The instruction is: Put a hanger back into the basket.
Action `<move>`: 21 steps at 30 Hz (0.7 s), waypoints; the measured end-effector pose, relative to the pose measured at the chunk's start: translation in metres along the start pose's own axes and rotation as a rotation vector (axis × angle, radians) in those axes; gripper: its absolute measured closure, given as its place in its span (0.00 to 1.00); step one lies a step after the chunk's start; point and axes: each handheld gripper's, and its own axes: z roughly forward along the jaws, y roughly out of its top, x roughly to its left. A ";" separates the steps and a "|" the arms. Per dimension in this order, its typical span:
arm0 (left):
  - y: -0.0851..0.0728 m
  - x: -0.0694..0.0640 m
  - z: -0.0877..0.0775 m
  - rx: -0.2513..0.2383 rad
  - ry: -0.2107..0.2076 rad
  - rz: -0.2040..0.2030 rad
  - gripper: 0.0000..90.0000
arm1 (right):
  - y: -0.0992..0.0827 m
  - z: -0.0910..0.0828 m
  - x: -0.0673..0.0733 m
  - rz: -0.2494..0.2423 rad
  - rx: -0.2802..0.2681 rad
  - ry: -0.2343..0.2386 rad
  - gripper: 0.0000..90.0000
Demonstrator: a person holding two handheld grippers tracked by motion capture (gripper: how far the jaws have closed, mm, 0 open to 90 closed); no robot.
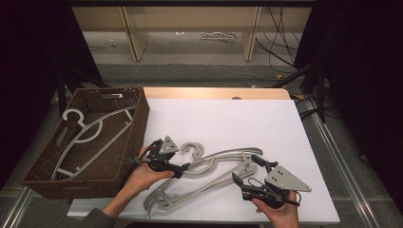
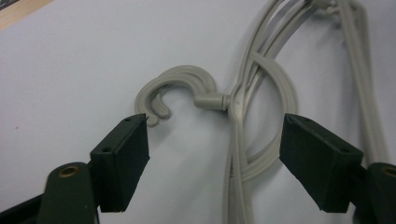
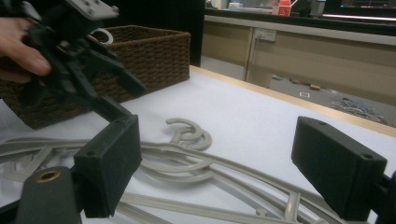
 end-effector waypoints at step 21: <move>0.013 0.001 0.058 0.265 -0.170 -0.088 0.75 | 0.001 0.001 -0.001 -0.028 0.002 0.004 0.19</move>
